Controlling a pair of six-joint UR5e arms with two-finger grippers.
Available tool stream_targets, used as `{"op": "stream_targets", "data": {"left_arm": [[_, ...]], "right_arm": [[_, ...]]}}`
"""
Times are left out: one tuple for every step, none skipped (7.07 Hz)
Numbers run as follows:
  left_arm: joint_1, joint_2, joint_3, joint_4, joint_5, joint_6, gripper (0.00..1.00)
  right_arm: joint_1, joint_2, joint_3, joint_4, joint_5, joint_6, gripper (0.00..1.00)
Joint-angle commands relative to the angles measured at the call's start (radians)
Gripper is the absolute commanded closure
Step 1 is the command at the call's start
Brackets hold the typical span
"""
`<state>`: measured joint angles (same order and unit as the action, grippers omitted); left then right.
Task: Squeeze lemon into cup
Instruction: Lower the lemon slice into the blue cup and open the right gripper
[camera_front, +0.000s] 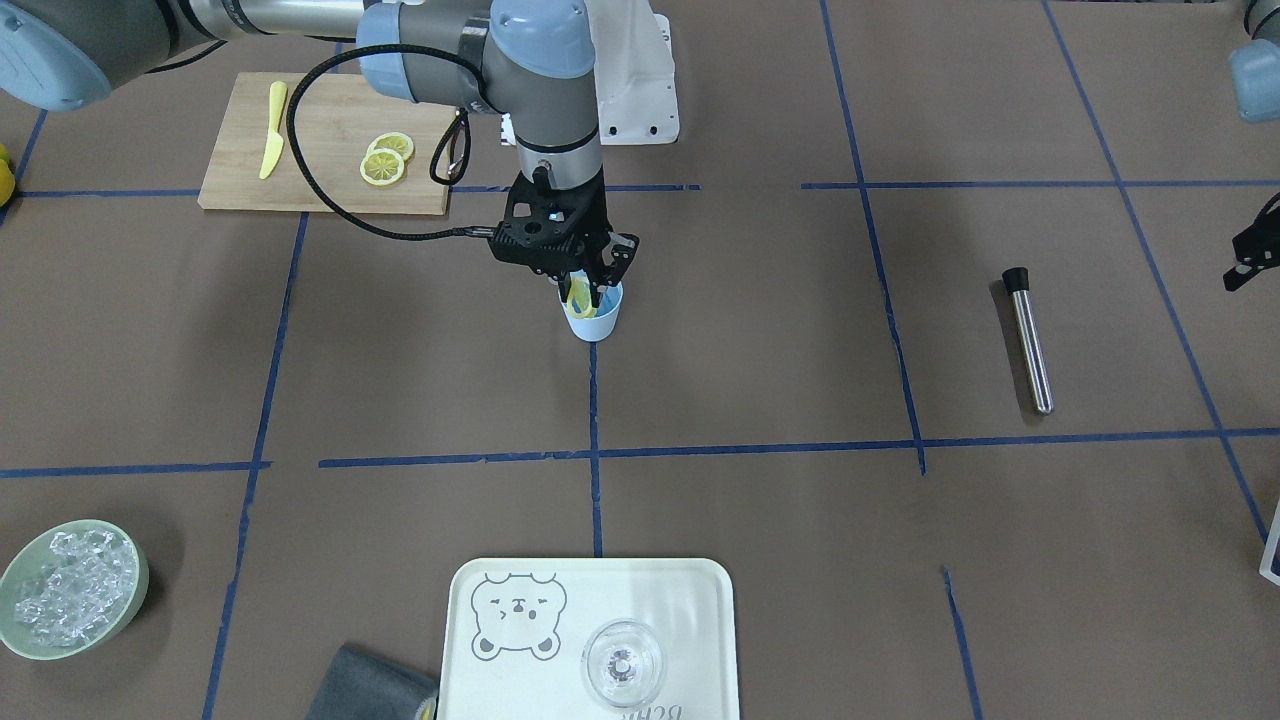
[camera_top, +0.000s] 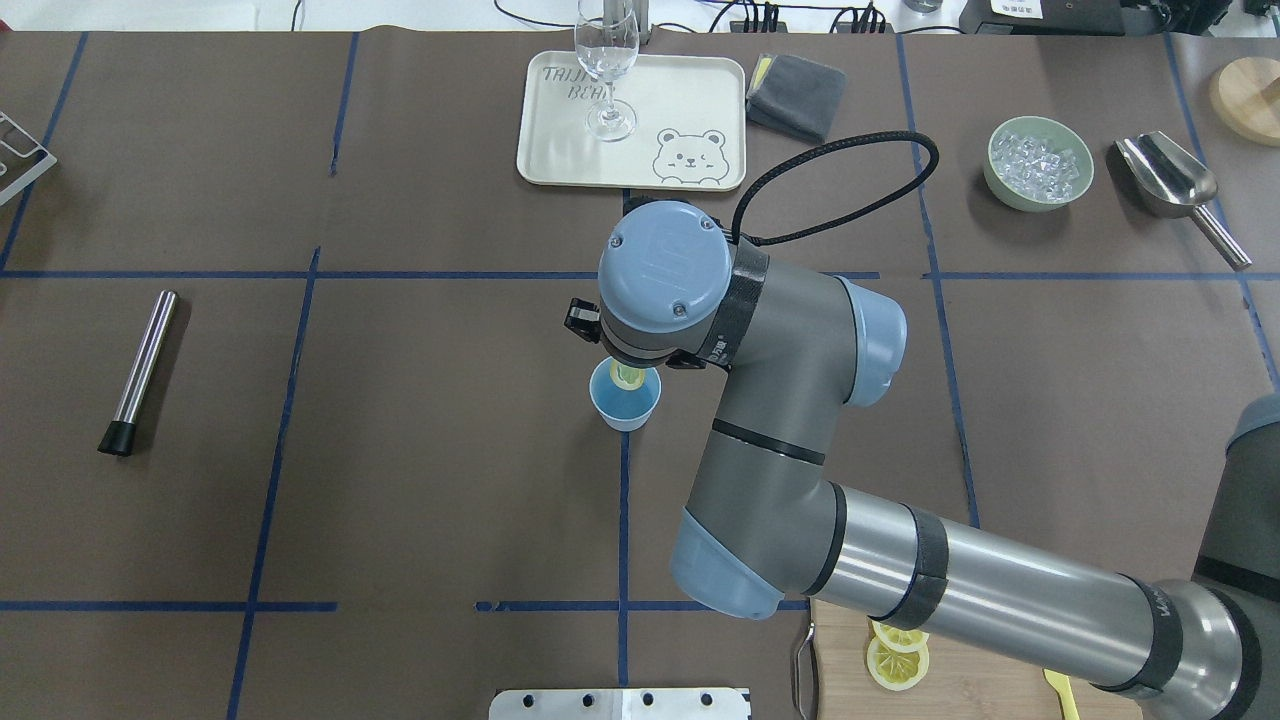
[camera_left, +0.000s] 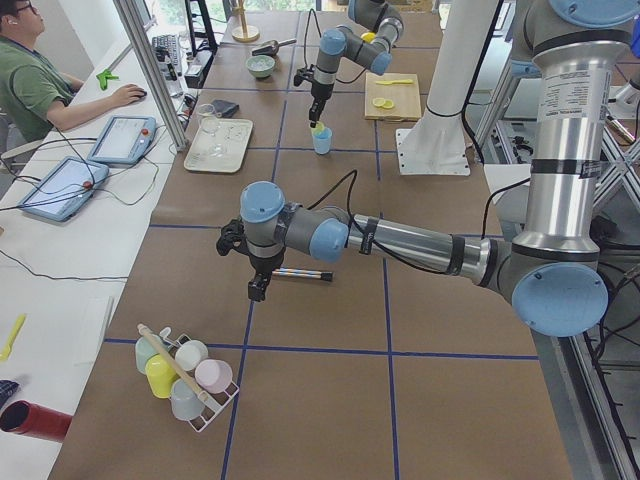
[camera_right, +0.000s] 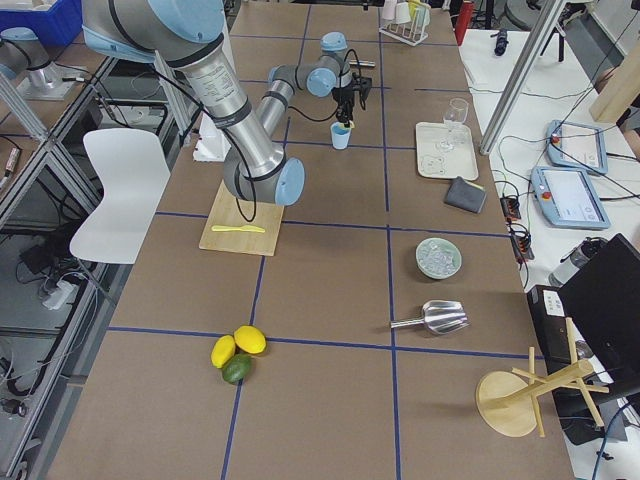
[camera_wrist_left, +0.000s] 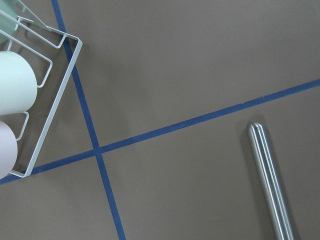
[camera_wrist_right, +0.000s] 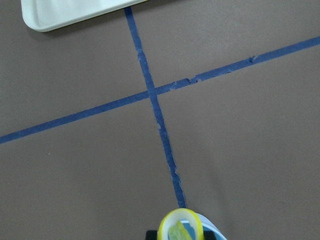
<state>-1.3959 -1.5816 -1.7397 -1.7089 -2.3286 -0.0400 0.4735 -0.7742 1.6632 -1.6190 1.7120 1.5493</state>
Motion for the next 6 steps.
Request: {"op": "stream_targets", "data": {"left_arm": [[0.000, -0.002, 0.002, 0.000, 0.000, 0.000, 0.00], [0.000, 0.000, 0.000, 0.000, 0.000, 0.000, 0.00], [0.000, 0.000, 0.000, 0.000, 0.000, 0.000, 0.00], [0.000, 0.000, 0.000, 0.000, 0.000, 0.000, 0.00], [0.000, 0.000, 0.000, 0.000, 0.000, 0.000, 0.00], [0.000, -0.002, -0.001, 0.000, 0.000, -0.001, 0.00]], "right_arm": [[-0.007, 0.000, 0.019, -0.013, 0.001, 0.000, 0.38], [-0.012, 0.001, 0.020, -0.018, 0.001, 0.002, 0.35], [-0.013, 0.000, 0.024, -0.018, 0.001, 0.002, 0.30], [-0.016, 0.000, 0.026, -0.018, 0.001, 0.003, 0.30], [-0.016, 0.000, 0.026, -0.018, 0.000, 0.005, 0.28], [-0.016, -0.008, 0.039, -0.021, 0.001, 0.003, 0.10]]}}
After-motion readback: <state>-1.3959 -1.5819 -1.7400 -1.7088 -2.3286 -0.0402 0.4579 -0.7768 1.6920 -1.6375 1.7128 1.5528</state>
